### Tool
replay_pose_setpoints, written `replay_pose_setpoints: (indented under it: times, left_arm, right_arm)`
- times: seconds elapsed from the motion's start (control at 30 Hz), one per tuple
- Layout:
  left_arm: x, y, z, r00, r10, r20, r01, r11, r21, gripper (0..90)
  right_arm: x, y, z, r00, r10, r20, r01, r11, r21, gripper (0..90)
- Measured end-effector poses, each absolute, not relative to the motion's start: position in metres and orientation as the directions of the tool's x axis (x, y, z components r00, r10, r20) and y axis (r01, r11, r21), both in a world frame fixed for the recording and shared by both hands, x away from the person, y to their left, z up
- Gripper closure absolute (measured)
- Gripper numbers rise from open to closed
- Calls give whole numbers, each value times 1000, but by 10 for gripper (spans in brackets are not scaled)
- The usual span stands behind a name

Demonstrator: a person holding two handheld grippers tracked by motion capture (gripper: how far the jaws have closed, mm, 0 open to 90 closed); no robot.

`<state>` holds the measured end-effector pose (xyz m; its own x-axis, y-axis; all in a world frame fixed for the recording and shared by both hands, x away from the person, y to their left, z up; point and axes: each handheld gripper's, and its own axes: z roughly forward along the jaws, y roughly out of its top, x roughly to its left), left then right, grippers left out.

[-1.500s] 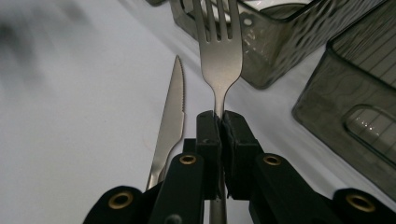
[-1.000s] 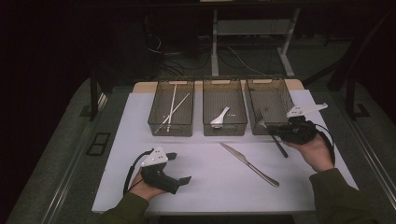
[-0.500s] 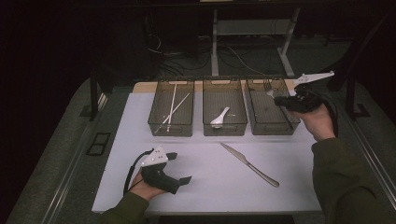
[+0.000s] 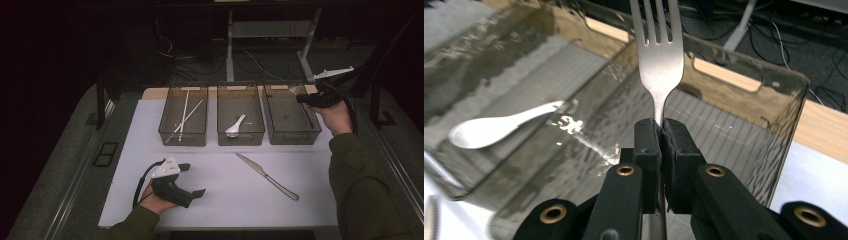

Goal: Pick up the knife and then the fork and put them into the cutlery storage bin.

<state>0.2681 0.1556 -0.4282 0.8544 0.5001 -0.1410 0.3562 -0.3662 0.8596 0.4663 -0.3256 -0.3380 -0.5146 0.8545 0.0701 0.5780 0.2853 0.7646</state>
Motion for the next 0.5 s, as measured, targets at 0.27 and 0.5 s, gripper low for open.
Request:
replay_pose_setpoints:
  times: [0.27, 0.5]
  left_arm:
    - [268, 156, -428, 856, 497, -141, 354, -367, 860, 0]
    - [267, 156, -428, 856, 496, -143, 356, -366, 860, 0]
  right_arm:
    - [477, -321, -372, -494, 866, 77, 652, 310, 692, 853]
    - [480, -315, -393, -488, 868, 87, 703, 332, 629, 852]
